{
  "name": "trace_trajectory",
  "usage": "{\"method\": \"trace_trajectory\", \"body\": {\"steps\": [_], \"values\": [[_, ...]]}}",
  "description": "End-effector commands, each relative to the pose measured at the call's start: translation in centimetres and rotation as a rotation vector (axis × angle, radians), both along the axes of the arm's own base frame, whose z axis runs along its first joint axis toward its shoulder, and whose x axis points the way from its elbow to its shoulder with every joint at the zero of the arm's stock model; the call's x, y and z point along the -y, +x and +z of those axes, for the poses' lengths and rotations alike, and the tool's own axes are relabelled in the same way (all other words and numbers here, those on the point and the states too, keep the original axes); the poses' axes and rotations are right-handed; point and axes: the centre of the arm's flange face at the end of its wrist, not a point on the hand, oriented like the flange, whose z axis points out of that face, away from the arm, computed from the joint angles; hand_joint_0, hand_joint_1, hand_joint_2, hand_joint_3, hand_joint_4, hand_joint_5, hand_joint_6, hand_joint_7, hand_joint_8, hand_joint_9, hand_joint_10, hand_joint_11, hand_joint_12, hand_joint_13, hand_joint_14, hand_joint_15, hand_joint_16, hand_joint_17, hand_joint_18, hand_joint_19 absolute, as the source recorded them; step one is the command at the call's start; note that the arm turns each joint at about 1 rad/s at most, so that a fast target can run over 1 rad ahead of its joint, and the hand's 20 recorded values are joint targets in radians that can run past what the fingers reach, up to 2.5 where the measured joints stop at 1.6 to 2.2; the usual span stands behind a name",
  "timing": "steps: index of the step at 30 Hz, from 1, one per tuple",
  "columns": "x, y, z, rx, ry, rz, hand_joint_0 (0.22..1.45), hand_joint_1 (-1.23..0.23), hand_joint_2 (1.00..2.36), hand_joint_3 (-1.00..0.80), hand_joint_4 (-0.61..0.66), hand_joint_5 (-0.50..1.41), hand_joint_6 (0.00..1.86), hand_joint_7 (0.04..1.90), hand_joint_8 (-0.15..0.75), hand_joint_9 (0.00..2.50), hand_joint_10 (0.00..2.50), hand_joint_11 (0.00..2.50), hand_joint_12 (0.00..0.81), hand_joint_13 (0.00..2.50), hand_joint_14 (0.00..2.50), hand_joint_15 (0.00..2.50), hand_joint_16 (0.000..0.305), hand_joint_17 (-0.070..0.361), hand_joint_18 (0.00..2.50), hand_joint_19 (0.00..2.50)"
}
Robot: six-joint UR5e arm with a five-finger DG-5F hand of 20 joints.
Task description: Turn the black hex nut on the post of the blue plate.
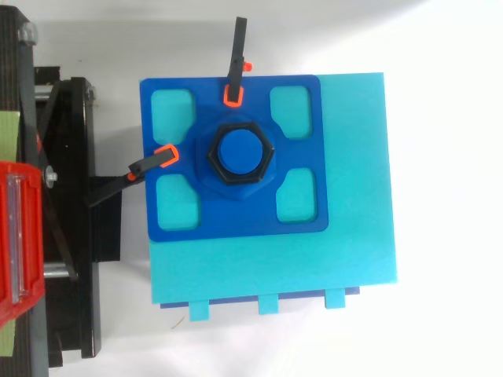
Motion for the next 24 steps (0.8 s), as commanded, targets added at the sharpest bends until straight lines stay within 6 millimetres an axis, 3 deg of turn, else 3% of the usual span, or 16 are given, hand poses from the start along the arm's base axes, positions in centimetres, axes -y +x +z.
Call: {"method": "trace_trajectory", "body": {"steps": [1,10,12,13,17,24], "values": [[0.27,-0.77,-1.04,-0.014,0.034,-0.018,0.44,-0.64,1.00,-0.50,0.15,-0.28,0.50,0.74,0.154,0.00,0.00,0.00,0.302,0.00,0.00,0.00,0.042,0.094,0.00,0.03],[0.36,-1.27,-1.34,-0.081,-0.010,-0.013,0.43,-0.61,1.00,-0.50,0.15,-0.27,0.50,0.73,0.159,0.00,0.00,0.00,0.301,0.00,0.00,0.00,0.044,0.098,0.00,0.00],[0.34,-1.25,-1.33,-0.081,-0.013,-0.011,0.43,-0.61,1.00,-0.50,0.15,-0.26,0.50,0.72,0.160,0.00,0.00,0.00,0.265,0.00,0.00,0.00,0.038,0.085,0.00,0.00],[0.35,-1.26,-1.33,-0.082,-0.015,-0.012,0.43,-0.60,1.00,-0.50,0.14,-0.26,0.50,0.72,0.159,0.00,0.00,0.00,0.312,0.01,0.00,0.00,0.042,0.095,0.00,0.00],[0.35,-1.26,-1.33,-0.082,-0.015,-0.012,0.42,-0.59,1.00,-0.50,0.14,-0.25,0.50,0.68,0.164,0.11,0.00,0.00,0.307,0.12,0.00,0.00,0.045,0.101,0.00,0.00],[0.34,-1.25,-1.33,-0.082,-0.015,-0.010,0.43,-0.50,1.00,-0.50,0.08,-0.28,0.50,0.70,0.147,0.00,0.00,0.00,0.321,0.00,0.00,0.00,0.046,0.104,0.00,0.00]]}}
